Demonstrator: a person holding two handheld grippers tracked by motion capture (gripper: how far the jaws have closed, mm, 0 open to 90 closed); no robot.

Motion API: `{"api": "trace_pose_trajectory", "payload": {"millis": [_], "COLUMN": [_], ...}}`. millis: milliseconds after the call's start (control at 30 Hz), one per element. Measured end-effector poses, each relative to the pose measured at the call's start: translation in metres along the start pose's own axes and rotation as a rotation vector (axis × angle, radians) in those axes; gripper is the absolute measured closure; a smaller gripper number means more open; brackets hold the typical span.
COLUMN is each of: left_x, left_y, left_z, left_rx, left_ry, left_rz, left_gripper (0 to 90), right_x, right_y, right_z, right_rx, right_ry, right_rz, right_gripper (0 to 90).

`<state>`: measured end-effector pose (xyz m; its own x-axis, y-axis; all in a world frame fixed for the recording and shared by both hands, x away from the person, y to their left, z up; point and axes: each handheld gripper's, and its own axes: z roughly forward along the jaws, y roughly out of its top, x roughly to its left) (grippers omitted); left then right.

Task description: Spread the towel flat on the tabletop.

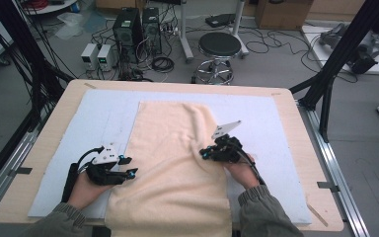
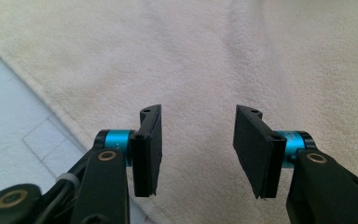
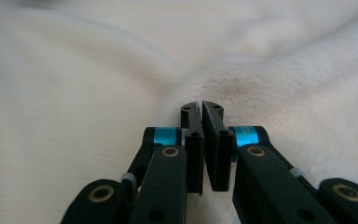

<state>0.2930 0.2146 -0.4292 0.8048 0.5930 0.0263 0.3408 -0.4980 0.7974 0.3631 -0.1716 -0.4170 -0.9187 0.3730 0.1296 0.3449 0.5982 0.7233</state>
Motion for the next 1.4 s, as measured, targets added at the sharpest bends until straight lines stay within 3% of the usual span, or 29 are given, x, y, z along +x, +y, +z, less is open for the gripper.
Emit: {"api": "trace_pose_trajectory", "payload": {"millis": [67,133,267,367,433,567,667,700,733,800,867,900,933,967,1033,1133,1267,1300,1333,1400], "left_x": [0.0,0.0,0.001,0.004,0.006,0.007,0.007,0.007,0.007,0.007,0.006,0.005,0.005,0.004,0.004,0.004,0.004,0.004,0.004,0.005], "left_y": [0.0,0.0,0.0,-0.001,-0.001,-0.001,-0.001,-0.001,-0.001,-0.001,-0.001,0.0,0.0,0.0,0.0,0.0,0.0,0.0,0.0,0.0], "left_z": [0.001,0.002,0.004,0.005,0.006,0.007,0.007,0.007,0.008,0.008,0.009,0.009,0.009,0.009,0.008,0.008,0.008,0.008,0.008,0.009], "left_rx": [0.003,0.01,0.014,0.01,0.01,0.001,-0.004,-0.002,-0.002,0.0,0.001,0.0,-0.002,-0.004,-0.006,-0.006,-0.006,-0.006,-0.006,-0.003], "left_ry": [0.001,0.002,0.011,0.018,0.022,0.022,0.022,0.022,0.021,0.019,0.018,0.017,0.017,0.018,0.018,0.02,0.019,0.018,0.018,0.018], "left_rz": [-0.002,0.002,0.001,-0.006,-0.01,-0.01,-0.008,-0.004,-0.002,0.002,0.01,0.013,0.01,0.009,0.009,0.011,0.004,0.003,0.004,0.008], "left_gripper": [52.3,52.1,51.7,51.7,51.7,51.6,51.5,51.5,51.5,51.5,51.5,51.5,51.5,51.5,51.4,51.2,50.5,50.4,50.4,50.3], "right_x": [0.015,0.017,-0.006,-0.031,-0.048,-0.07,-0.079,-0.082,-0.082,-0.078,-0.074,-0.07,-0.067,-0.064,-0.061,-0.066,-0.074,-0.076,-0.078,-0.079], "right_y": [0.007,0.009,0.006,0.006,0.008,0.011,0.009,0.008,0.008,0.014,0.022,0.027,0.031,0.035,0.041,0.038,0.028,0.026,0.026,0.025], "right_z": [0.0,-0.007,-0.021,-0.021,-0.016,0.003,0.015,0.019,0.018,0.014,0.005,0.002,0.003,0.006,0.013,0.019,0.033,0.033,0.032,0.031], "right_rx": [0.017,-0.009,-0.066,-0.048,-0.048,-0.012,0.007,0.034,0.026,0.029,-0.011,-0.053,-0.075,-0.06,-0.031,-0.004,0.098,0.087,0.078,0.083], "right_ry": [0.046,0.024,-0.09,-0.252,-0.306,-0.39,-0.393,-0.375,-0.354,-0.423,-0.475,-0.458,-0.412,-0.361,-0.295,-0.318,-0.349,-0.346,-0.345,-0.339], "right_rz": [-0.043,-0.044,0.051,0.108,0.177,0.229,0.255,0.25,0.24,0.201,0.175,0.164,0.127,0.092,0.074,0.109,0.146,0.161,0.183,0.163], "right_gripper": [73.1,68.0,64.4,63.2,59.4,57.1,61.1,71.0,82.5,84.0,84.2,84.1,82.5,78.6,72.4,67.2,63.9,64.6,67.6,80.0]}}
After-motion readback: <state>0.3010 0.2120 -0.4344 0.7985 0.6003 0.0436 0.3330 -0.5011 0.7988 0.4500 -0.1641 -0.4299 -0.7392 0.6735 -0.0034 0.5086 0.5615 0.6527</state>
